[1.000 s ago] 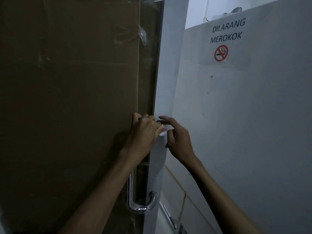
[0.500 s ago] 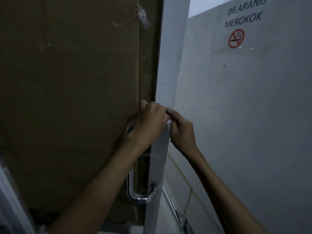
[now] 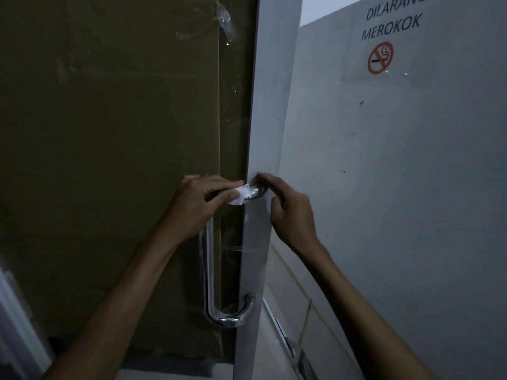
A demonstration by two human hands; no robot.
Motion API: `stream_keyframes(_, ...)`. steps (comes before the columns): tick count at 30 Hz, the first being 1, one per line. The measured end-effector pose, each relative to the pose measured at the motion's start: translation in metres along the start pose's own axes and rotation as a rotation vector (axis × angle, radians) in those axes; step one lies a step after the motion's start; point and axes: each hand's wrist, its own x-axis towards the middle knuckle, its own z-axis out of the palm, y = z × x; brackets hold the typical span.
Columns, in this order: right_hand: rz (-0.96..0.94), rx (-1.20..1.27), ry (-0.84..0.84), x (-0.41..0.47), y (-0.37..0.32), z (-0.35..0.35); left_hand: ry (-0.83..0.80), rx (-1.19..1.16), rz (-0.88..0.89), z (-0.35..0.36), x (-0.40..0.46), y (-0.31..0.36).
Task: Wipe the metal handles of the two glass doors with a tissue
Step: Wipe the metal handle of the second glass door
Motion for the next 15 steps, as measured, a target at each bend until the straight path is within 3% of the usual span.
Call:
stream_keyframes(4, 0.041, -0.068, -0.009, -0.002, -0.005, 0.001, 0.047, 0.147, 0.057, 0.012, -0.005, 0.004)
stream_keyframes(7, 0.037, -0.112, -0.019, -0.004, -0.01, 0.0, 0.041, 0.087, 0.006, 0.004, -0.003, 0.0)
stream_keyframes(11, 0.005, -0.119, -0.034, -0.006, -0.014, 0.0, 0.066, 0.195, 0.062, 0.005, -0.006, 0.005)
stream_keyframes(15, 0.0, -0.127, -0.024, -0.008, -0.014, 0.002, 0.087, 0.086, -0.019, 0.001, -0.005, 0.004)
